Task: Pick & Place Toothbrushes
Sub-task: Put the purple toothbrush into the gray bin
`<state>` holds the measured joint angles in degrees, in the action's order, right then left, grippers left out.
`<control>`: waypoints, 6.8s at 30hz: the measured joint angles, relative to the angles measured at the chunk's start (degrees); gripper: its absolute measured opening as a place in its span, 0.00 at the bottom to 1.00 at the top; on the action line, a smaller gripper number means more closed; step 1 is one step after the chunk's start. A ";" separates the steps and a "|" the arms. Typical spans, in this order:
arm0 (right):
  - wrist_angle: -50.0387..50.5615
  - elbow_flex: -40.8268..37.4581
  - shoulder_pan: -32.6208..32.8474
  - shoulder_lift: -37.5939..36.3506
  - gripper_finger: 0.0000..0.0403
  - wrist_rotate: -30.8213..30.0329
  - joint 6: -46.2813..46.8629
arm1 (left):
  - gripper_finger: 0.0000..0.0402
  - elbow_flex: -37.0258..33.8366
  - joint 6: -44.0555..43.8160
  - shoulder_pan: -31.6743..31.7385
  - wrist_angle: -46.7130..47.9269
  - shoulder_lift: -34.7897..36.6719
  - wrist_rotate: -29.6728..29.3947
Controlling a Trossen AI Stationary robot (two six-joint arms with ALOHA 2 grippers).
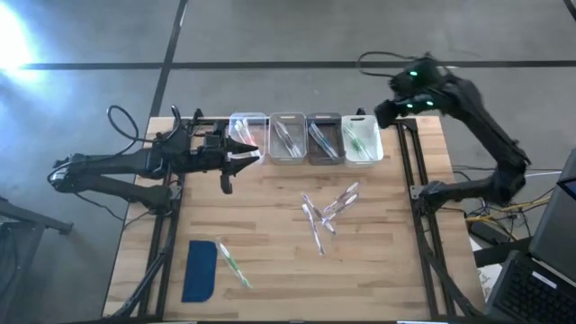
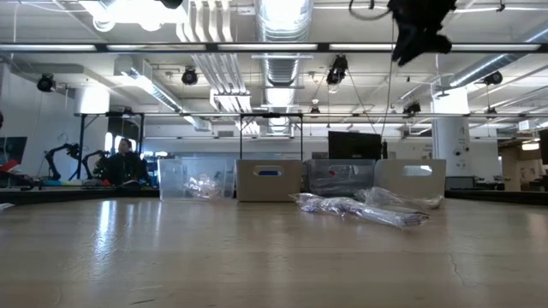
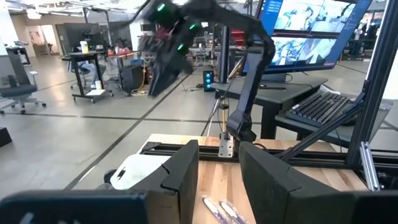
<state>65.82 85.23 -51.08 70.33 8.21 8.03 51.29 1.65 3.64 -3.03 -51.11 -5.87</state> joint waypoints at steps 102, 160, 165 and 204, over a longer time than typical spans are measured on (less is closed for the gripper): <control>9.63 14.25 47.19 10.43 0.02 -6.43 -13.15 | 0.31 0.00 0.48 0.00 0.11 -1.07 -1.28; -22.54 -34.87 48.84 23.63 0.42 -6.85 -25.43 | 0.31 0.07 1.25 -0.01 0.07 -1.10 -4.25; -24.45 -36.69 48.84 24.02 0.42 -7.07 -29.06 | 0.31 0.04 0.90 0.00 0.01 -1.18 -4.31; -31.62 -38.92 48.97 24.20 0.26 -7.79 -29.29 | 0.31 0.07 -1.43 0.02 0.04 -1.18 -4.31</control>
<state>34.21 46.32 -2.11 94.53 0.41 -21.26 51.35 0.22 3.66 -2.98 -52.29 -10.17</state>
